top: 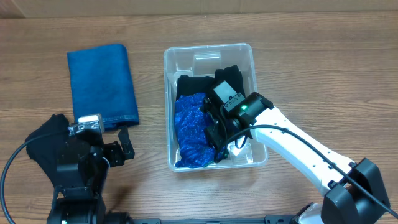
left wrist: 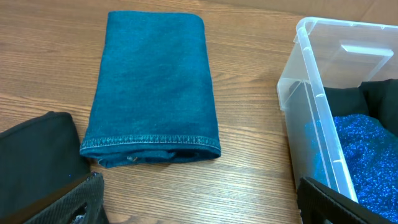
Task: Pack container
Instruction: 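Lay the sparkly blue cloth on the left black cloth in the bin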
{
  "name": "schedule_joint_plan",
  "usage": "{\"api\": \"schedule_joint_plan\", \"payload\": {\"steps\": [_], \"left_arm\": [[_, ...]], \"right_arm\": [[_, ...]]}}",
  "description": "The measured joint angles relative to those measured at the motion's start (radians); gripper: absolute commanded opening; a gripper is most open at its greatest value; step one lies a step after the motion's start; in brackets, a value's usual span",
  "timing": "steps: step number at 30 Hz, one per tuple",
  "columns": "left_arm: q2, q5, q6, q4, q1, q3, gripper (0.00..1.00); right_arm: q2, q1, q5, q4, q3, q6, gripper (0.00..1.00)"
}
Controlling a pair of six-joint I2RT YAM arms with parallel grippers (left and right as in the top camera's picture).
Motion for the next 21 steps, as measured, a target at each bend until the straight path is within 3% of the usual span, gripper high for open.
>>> {"api": "schedule_joint_plan", "payload": {"steps": [3, 6, 9, 12, 16, 18, 21], "left_arm": [[0.0, 0.0, 0.0, 0.0, 0.0, 0.0, 1.0], [0.0, 0.0, 0.0, 0.0, 0.0, 0.0, 1.0], [0.0, 0.0, 0.0, 0.0, 0.0, 0.0, 1.0], [0.0, 0.0, 0.0, 0.0, 0.0, 0.0, 1.0], [0.0, 0.0, 0.0, 0.0, 0.0, 0.0, 1.0], [0.0, 0.0, 0.0, 0.0, 0.0, 0.0, 1.0], [0.0, 0.0, 0.0, 0.0, 0.0, 0.0, 1.0]], "right_arm": [[0.0, 0.001, 0.14, -0.033, 0.027, -0.003, 0.6], [0.0, 0.001, 0.217, -0.037, 0.165, -0.006, 0.6], [0.0, 0.001, 0.201, 0.023, 0.246, -0.007, 0.46], [0.0, 0.001, 0.109, 0.021, 0.221, -0.007, 0.41], [0.103, 0.001, -0.021, -0.035, 0.098, -0.007, 0.42], [0.176, 0.001, -0.043, -0.06, 0.061, -0.007, 0.5], [0.187, 0.001, -0.049, -0.021, 0.059, -0.008, 0.52]]}}
